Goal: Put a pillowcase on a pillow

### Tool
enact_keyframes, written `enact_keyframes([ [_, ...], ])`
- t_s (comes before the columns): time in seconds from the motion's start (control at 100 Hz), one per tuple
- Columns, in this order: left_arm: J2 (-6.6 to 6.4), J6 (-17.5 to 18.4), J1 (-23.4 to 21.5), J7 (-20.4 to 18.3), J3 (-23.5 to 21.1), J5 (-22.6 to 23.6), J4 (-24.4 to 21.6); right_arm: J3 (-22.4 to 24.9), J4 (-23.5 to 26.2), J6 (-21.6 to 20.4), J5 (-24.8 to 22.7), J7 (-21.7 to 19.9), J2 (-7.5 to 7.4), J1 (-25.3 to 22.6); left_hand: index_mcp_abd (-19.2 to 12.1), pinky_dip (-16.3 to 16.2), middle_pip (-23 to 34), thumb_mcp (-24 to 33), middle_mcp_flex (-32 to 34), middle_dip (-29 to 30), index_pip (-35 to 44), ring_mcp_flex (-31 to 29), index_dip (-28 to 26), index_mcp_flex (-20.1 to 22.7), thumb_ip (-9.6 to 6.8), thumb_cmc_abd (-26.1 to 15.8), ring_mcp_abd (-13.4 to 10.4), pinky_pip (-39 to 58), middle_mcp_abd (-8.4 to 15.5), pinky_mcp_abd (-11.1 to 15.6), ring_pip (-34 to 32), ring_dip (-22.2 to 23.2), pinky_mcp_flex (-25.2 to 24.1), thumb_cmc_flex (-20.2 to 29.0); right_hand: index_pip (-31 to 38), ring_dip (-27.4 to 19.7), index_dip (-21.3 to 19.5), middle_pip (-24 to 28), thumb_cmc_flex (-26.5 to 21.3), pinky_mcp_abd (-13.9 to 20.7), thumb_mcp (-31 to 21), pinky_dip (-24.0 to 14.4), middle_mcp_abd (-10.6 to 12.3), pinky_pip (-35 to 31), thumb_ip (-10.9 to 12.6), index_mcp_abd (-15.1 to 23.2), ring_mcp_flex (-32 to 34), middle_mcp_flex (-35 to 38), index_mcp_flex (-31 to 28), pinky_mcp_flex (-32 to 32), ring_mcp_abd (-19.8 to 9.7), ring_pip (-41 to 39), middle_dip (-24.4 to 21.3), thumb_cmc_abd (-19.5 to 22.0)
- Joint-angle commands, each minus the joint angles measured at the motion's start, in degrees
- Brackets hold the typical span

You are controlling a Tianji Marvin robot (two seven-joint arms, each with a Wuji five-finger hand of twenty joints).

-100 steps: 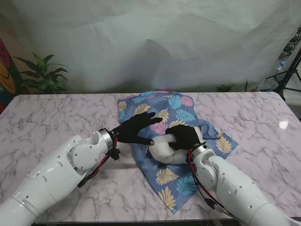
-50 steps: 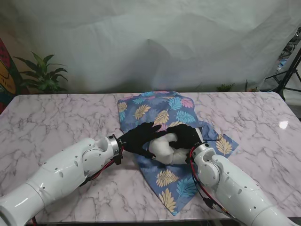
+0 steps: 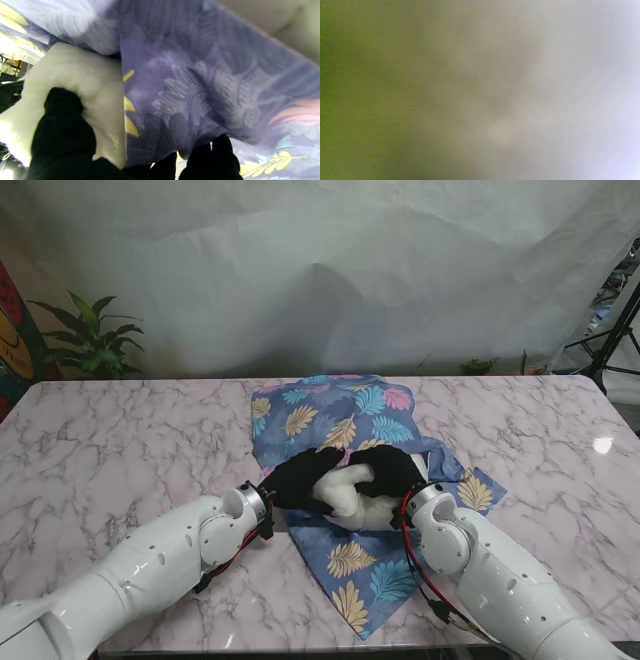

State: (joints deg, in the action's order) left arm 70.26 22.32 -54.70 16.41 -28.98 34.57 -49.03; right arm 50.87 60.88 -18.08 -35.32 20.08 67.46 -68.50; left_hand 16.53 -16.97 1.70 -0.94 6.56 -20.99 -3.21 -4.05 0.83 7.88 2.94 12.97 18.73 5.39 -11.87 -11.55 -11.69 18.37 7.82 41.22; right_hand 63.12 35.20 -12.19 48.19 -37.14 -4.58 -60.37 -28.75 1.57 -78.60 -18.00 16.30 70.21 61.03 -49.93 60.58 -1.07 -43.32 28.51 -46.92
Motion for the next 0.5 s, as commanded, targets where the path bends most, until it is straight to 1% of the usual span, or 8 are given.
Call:
enact_keyframes([
  [0.0, 2.01, -0.2, -0.2, 0.6, 1.0, -0.8, 1.9, -0.1, 1.7, -1.1, 0.4, -1.0, 0.34, -1.0, 1.8, -0.8, 3.3, 11.6, 0.1, -5.3, 1.0, -4.5, -2.4, 0.0, -0.28, 1.8, -1.1, 4.2, 2.4, -0.1, -7.5, 1.4, 3.5, 3.4, 4.9, 2.1, -3.8, 2.2, -6.1, 12.4, -4.7, -2.1, 1.1, -6.4, 3.3, 7.9, 5.3, -0.7, -2.4, 2.9, -3.7, -2.9, -0.1, 5.9],
  [0.07, 2.78, -0.2, -0.1, 2.0, 1.3, -1.1, 3.0, 0.0, 2.1, -1.4, 0.5, -1.7, 0.17, -1.2, 1.6, -4.0, 9.2, 25.4, 2.3, -6.9, 1.7, -9.9, -5.9, 0.0, 1.06, 5.6, -3.4, 14.2, 3.9, 1.4, -11.1, 2.7, 5.0, 1.4, 4.9, 2.1, -3.8, 2.2, -6.2, 12.2, -4.7, -2.0, 1.1, -6.3, 3.3, 7.9, 5.2, -0.7, -2.4, 2.8, -3.7, -2.8, -0.1, 6.0],
  [0.2, 4.64, 1.2, 0.3, 5.7, 1.9, -1.8, 6.3, -0.2, 1.7, -2.0, 0.8, -1.9, 0.25, -0.9, 0.1, -8.7, 29.6, 33.6, 7.0, -8.0, 3.4, -22.1, -16.1, -0.2, 0.96, 7.4, -10.3, 44.0, 6.8, 6.2, -21.1, 9.8, 4.2, 8.6, 4.8, 2.0, -3.9, 2.0, -6.2, 11.7, -4.5, -1.9, 1.1, -6.1, 3.3, 7.8, 5.2, -0.8, -2.4, 2.7, -3.6, -2.5, 0.0, 6.1],
  [0.29, 5.53, 1.7, 0.6, 7.8, 2.3, -1.7, 7.8, -0.5, 1.3, -2.3, 0.8, -1.7, 0.31, -0.6, -3.9, -11.0, 37.7, 32.6, 15.5, -9.0, 9.4, -31.6, -21.3, 1.6, 1.41, 6.9, -14.2, 53.1, 8.5, 8.0, -29.6, 18.0, 9.7, 16.1, 4.2, 1.5, -3.5, 1.5, -6.0, 10.7, -4.3, -1.5, 1.2, -5.5, 3.3, 7.7, 5.2, -0.8, -2.1, 2.5, -3.6, -1.4, -0.2, 6.1],
  [0.32, 6.00, 2.2, 0.7, 8.6, 2.5, -1.9, 8.6, -0.6, 1.3, -2.3, 0.8, -1.7, 0.32, -0.5, -6.4, -11.7, 34.8, 25.9, 22.8, -17.6, 15.4, -36.4, -20.5, 2.6, 1.12, 7.1, -14.6, 56.4, 8.5, 7.9, -31.2, 23.3, 12.1, 24.2, 4.0, 1.3, -3.2, 1.2, -5.9, 10.4, -4.3, -1.3, 1.3, -5.2, 3.3, 7.7, 5.1, -0.9, -1.9, 2.3, -3.6, -0.8, -0.4, 6.1],
  [0.36, 6.40, 2.9, 0.8, 9.2, 2.7, -2.1, 9.3, -0.6, 1.3, -2.3, 0.8, -1.7, 0.34, -0.5, -8.5, -12.6, 31.6, 18.9, 29.9, -24.1, 25.2, -39.5, -19.9, 3.1, 0.10, 5.1, -15.0, 60.1, 9.0, 7.2, -35.7, 25.3, 14.4, 31.2, 3.7, 0.7, -2.4, 0.6, -5.7, 9.3, -4.3, -0.8, 1.4, -4.3, 3.2, 7.5, 5.1, -1.1, -1.5, 2.1, -3.7, 0.6, -0.7, 6.2],
  [0.42, 7.00, 4.0, 1.1, 9.9, 3.0, -2.4, 10.6, -0.6, 1.5, -2.2, 0.8, -1.8, 0.29, -0.6, -11.6, -14.0, 34.2, 19.7, 29.9, -27.9, 34.2, -40.1, -21.3, 6.6, 0.05, 3.3, -16.2, 63.4, 7.7, 6.6, -42.7, 29.4, 15.2, 32.7, 4.5, -0.3, 0.7, -0.5, -4.4, 7.0, -4.3, 0.6, 1.5, -2.4, 3.0, 7.5, 5.1, -1.9, 0.4, 1.4, -3.7, 3.5, -1.1, 6.1],
  [0.49, 6.84, 4.6, 1.2, 8.8, 3.0, -2.9, 10.5, -0.3, 2.5, -1.5, 0.6, -2.6, 0.00, -1.1, -12.4, -15.3, 35.9, 21.0, 26.3, -31.8, 36.7, -39.3, -21.5, 18.1, 0.80, 1.2, -17.4, 64.8, 5.7, 7.0, -47.0, 32.5, 14.5, 32.7, 4.6, -1.2, 3.0, -2.0, -1.2, 3.8, -4.6, 2.3, 1.3, 1.0, 2.5, 6.2, 3.3, -4.4, 4.5, -0.1, -3.6, 7.0, -1.4, 5.5],
])
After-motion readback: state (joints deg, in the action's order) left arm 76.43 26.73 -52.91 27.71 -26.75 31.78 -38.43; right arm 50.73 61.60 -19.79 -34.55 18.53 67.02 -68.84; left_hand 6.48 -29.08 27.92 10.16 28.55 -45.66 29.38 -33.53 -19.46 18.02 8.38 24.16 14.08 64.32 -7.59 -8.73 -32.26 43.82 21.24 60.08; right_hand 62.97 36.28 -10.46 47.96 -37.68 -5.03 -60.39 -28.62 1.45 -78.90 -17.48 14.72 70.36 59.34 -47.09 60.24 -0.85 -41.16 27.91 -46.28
